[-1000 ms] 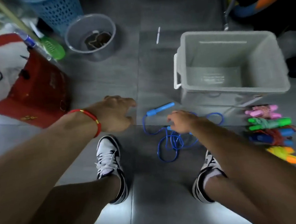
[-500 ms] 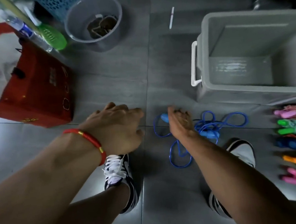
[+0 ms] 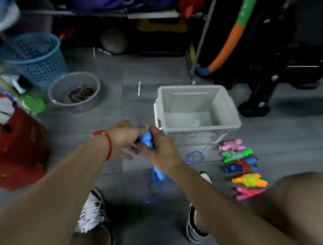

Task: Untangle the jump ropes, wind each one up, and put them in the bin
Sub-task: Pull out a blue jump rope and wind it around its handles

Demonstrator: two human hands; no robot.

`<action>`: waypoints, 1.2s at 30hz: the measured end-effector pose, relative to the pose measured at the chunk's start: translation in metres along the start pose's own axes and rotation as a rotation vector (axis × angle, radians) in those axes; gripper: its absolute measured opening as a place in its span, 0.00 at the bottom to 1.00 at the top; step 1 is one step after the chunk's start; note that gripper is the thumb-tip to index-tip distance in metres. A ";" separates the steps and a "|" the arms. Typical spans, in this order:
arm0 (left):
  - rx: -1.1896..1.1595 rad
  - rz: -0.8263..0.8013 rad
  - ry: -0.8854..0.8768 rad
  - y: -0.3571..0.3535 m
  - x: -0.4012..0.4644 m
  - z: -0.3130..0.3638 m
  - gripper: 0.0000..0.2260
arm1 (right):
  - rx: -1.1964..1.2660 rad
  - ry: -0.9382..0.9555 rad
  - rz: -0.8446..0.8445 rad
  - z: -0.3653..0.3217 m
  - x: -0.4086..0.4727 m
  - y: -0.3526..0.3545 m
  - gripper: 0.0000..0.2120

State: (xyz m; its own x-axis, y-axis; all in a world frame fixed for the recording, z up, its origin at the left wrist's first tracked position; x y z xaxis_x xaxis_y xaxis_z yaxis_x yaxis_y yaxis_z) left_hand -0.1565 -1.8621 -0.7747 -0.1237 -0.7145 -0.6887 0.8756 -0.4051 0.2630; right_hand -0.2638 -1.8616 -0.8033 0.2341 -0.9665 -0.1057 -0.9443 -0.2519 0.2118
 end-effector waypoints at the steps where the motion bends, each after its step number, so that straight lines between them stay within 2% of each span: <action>1: -0.040 0.015 -0.040 -0.004 -0.006 0.003 0.13 | -0.055 0.023 -0.005 -0.010 -0.010 0.007 0.16; 3: -0.163 0.015 -0.097 -0.012 -0.017 0.004 0.09 | -0.218 0.113 -0.038 -0.032 -0.025 0.018 0.17; 5: -0.179 0.013 -0.160 -0.020 -0.028 0.002 0.07 | -0.501 0.191 -0.129 -0.050 -0.037 0.021 0.18; 6: -0.078 0.045 -0.209 -0.019 -0.032 0.003 0.06 | -0.675 0.168 -0.184 -0.054 -0.040 0.022 0.19; 8: 0.311 0.139 -0.331 -0.013 -0.046 0.014 0.06 | -0.963 0.051 -0.250 -0.059 -0.042 0.032 0.20; 10: 0.610 0.173 -0.455 -0.015 -0.069 0.029 0.08 | -0.982 0.034 -0.320 -0.073 -0.039 0.035 0.26; 11: 0.615 0.130 -0.515 -0.019 -0.079 0.033 0.08 | -0.913 0.059 -0.399 -0.082 -0.039 0.029 0.29; 12: 0.544 0.077 -0.568 -0.022 -0.087 0.037 0.08 | -0.826 0.070 -0.496 -0.087 -0.039 0.020 0.27; 14: 0.297 0.017 -0.608 -0.011 -0.098 0.036 0.07 | -0.722 0.046 -0.636 -0.080 -0.035 0.009 0.14; 15: 0.207 0.075 -0.600 0.004 -0.100 0.031 0.07 | -0.760 -0.008 -0.667 -0.068 -0.032 0.012 0.06; 16: 0.132 0.185 -0.591 0.028 -0.100 0.023 0.06 | -0.813 -0.070 -0.685 -0.054 -0.027 0.018 0.04; 19: -0.021 0.513 -0.459 0.095 -0.108 -0.021 0.06 | -0.987 -0.198 -0.692 -0.025 -0.014 0.039 0.13; 20: -0.094 0.596 -0.399 0.114 -0.109 -0.042 0.03 | -1.039 -0.182 -0.659 -0.024 -0.008 0.044 0.14; 22: -0.168 0.730 -0.235 0.144 -0.111 -0.085 0.04 | -1.082 -0.098 -0.527 -0.033 0.007 0.050 0.14; 24: -0.121 0.775 -0.093 0.158 -0.110 -0.111 0.05 | -0.963 -0.006 -0.421 -0.051 0.016 0.047 0.13; 26: 0.125 0.696 0.028 0.153 -0.099 -0.116 0.11 | -0.741 0.088 -0.363 -0.074 0.020 0.039 0.12; 28: 0.391 0.537 0.120 0.124 -0.092 -0.104 0.12 | -0.567 0.165 -0.360 -0.099 0.018 0.029 0.11; 32: 0.312 0.336 0.124 0.086 -0.073 -0.096 0.14 | -0.577 0.336 -0.427 -0.134 0.003 0.005 0.09; 34: 0.298 0.301 0.092 0.079 -0.067 -0.091 0.13 | -0.642 0.374 -0.458 -0.137 -0.002 -0.005 0.10; 36: 0.255 0.319 -0.018 0.077 -0.065 -0.074 0.13 | -0.722 0.391 -0.473 -0.137 -0.004 -0.012 0.10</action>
State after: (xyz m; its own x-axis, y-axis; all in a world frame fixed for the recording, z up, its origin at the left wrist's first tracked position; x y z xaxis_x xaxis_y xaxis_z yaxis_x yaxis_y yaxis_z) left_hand -0.0467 -1.8053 -0.7597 0.1249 -0.8360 -0.5343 0.7278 -0.2888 0.6220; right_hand -0.2216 -1.8614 -0.6721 0.7404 -0.6715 -0.0286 -0.3912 -0.4651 0.7941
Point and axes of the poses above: each hand's wrist, its own x-axis towards the middle knuckle, its own y-axis out of the back of the hand, z = x × y, the point moved 10 cm from there along x, towards the middle knuckle, and after that the axes turned 3 degrees about -z, right-handed, at the moved point
